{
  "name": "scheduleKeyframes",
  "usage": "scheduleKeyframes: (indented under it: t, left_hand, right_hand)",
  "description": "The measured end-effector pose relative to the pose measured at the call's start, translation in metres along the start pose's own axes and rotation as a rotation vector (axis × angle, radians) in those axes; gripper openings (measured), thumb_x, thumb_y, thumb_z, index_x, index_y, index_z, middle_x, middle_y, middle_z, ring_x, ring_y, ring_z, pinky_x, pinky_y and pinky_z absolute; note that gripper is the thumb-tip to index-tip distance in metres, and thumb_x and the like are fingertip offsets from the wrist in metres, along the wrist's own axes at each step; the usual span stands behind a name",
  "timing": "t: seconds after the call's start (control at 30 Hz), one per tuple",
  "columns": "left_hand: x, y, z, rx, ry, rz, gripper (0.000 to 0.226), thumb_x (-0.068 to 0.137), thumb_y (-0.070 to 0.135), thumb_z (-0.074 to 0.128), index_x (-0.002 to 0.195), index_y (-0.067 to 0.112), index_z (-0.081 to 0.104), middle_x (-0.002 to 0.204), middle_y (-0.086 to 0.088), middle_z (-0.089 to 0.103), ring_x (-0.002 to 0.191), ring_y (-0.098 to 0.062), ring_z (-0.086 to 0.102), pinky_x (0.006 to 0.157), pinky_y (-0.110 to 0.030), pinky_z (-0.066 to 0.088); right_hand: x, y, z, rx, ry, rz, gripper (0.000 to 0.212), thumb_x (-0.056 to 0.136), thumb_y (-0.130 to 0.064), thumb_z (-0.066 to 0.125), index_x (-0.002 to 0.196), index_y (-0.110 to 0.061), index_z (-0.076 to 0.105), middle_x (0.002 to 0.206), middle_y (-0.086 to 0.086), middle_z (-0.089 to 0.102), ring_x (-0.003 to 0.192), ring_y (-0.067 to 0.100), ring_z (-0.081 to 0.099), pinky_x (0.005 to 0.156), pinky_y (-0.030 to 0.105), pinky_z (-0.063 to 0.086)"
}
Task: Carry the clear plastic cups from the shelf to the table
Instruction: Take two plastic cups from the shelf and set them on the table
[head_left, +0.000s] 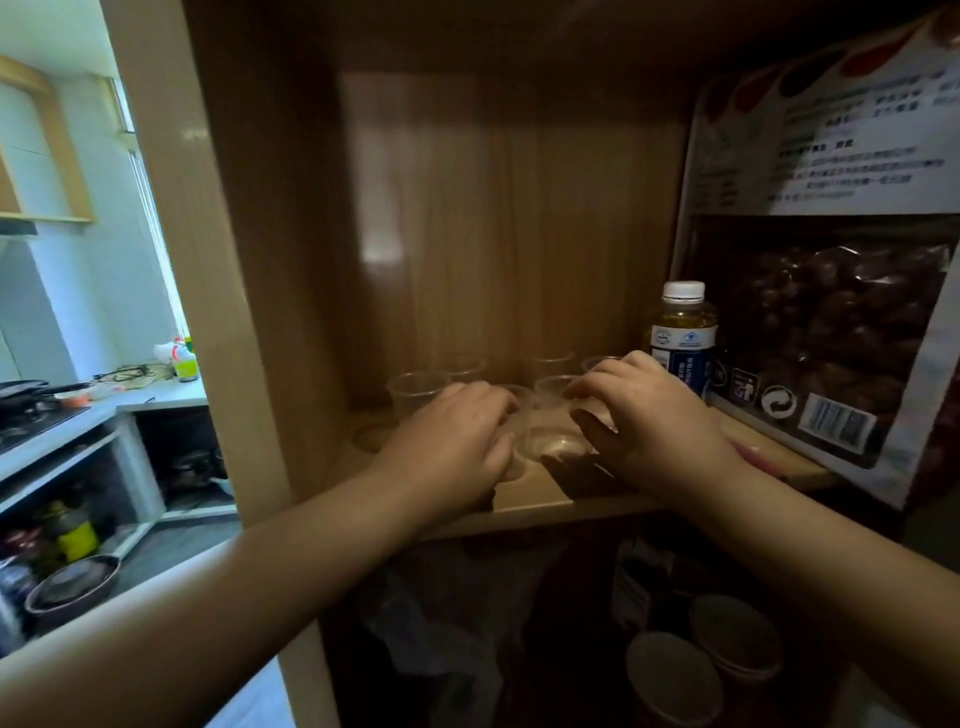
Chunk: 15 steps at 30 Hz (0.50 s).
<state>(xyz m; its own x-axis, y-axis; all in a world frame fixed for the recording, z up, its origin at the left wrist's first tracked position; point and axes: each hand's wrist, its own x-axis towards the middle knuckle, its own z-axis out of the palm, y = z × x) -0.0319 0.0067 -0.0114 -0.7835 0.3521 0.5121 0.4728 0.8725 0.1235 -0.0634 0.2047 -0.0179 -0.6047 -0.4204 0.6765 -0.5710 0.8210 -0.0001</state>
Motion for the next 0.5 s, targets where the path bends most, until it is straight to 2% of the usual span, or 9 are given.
scheduleKeyframes:
  t: [0.13,0.33,0.43,0.5]
  left_hand:
    - [-0.002,0.006,-0.003,-0.010,-0.010,-0.001,0.019,0.090,0.028,0.048,0.105,0.024,0.058,0.103,0.008,0.058,0.096,-0.007,0.050,0.080,-0.024,0.047]
    - [-0.010,0.014,-0.012,-0.001,-0.001,0.014,0.014,0.089,0.028,0.049,0.096,0.022,0.060,0.092,0.005,0.061,0.084,-0.008,0.053,0.072,-0.028,0.051]
    - [-0.023,0.016,-0.021,-0.011,0.019,0.019,0.014,0.089,0.028,0.050,0.096,0.022,0.061,0.090,0.005,0.061,0.082,-0.008,0.053,0.068,-0.027,0.050]
    - [-0.035,0.017,-0.028,-0.003,0.042,0.033,0.014,0.088,0.029,0.050,0.094,0.023,0.061,0.089,0.006,0.061,0.082,-0.007,0.053,0.065,-0.024,0.047]
  right_hand:
    - [0.000,0.001,-0.001,0.020,0.009,-0.029,0.020,0.087,-0.024,0.056,0.106,-0.026,0.061,0.103,-0.007,0.064,0.093,0.007,0.042,0.068,0.022,0.035]
    - [-0.006,-0.003,-0.010,0.003,0.014,-0.069,0.020,0.086,-0.021,0.057,0.105,-0.024,0.064,0.101,-0.004,0.066,0.090,0.008,0.044,0.064,0.018,0.032]
    - [-0.012,-0.013,-0.020,0.010,0.026,-0.101,0.021,0.086,-0.021,0.055,0.104,-0.023,0.065,0.101,-0.004,0.066,0.087,0.005,0.040,0.062,0.012,0.029]
    - [-0.018,-0.024,-0.029,0.019,0.032,-0.122,0.022,0.086,-0.023,0.051,0.105,-0.023,0.063,0.103,-0.003,0.065,0.088,0.005,0.043,0.064,0.012,0.032]
